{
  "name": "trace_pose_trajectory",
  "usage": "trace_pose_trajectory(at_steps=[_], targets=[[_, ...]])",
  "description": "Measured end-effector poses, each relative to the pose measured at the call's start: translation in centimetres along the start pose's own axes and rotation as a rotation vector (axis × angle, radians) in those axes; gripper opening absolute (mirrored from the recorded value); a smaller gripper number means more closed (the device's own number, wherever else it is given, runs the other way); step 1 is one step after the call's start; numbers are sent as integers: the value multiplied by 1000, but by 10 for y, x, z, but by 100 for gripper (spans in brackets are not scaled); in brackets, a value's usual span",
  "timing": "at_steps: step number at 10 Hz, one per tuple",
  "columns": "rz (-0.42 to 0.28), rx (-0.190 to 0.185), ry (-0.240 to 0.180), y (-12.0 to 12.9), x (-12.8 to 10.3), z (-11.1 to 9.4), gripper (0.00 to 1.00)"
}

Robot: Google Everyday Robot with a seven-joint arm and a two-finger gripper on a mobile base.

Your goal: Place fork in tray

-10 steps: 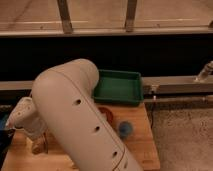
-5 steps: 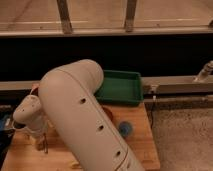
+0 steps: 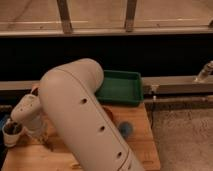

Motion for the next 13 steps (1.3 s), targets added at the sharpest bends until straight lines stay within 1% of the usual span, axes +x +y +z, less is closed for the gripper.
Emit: trace_pose_trajectory(at_steps=[2, 3, 5, 6, 7, 9, 10, 11, 12, 13], targets=[[-8, 7, -9, 0, -1, 1, 0], [-10, 4, -25, 6, -4, 0, 0], [-9, 8, -43, 4, -4, -7, 0], [-4, 17, -51, -2, -4, -14, 0], [6, 35, -68, -14, -4, -27, 0], [29, 85, -80, -48, -2, -52, 0], [45, 113, -89, -74, -1, -68, 0], [55, 122, -98, -92, 0, -79, 0], [72, 130, -109, -118, 3, -92, 0], [94, 128, -129, -148, 8, -108, 0]])
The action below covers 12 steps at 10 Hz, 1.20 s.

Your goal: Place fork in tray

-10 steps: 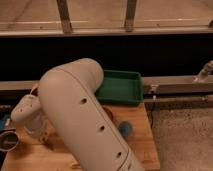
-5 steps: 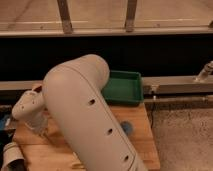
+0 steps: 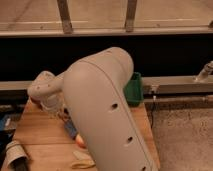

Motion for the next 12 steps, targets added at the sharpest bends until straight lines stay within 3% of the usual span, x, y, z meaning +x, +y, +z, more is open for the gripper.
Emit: trace_pose_trajectory(at_steps=[3, 6, 8, 10, 12], targets=[[70, -7, -39, -72, 12, -28, 0], [176, -11, -79, -165, 35, -64, 0], [256, -2, -130, -213, 58, -87, 0], [289, 0, -164, -235, 73, -96, 0], [283, -4, -165, -231, 70, -96, 0]])
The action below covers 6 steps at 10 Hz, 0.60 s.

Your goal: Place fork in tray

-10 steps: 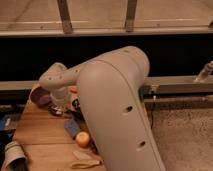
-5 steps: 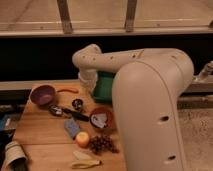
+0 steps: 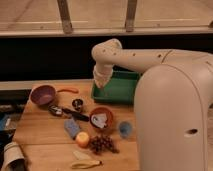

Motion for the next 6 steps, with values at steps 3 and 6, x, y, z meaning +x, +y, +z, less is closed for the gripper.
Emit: trace_pose_trajectory(at_steps=[3, 6], targets=[[51, 17, -48, -14, 5, -2, 0], [161, 24, -161, -65, -1, -14, 0]])
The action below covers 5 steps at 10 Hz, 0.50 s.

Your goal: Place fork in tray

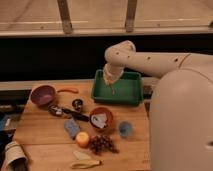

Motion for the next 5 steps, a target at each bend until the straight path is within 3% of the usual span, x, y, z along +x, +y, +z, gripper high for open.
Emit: trace_pose_trajectory(at_steps=[2, 4, 5], targets=[[53, -11, -69, -30, -23, 2, 0], [77, -32, -67, -41, -30, 17, 2], [91, -47, -54, -43, -27, 30, 10]])
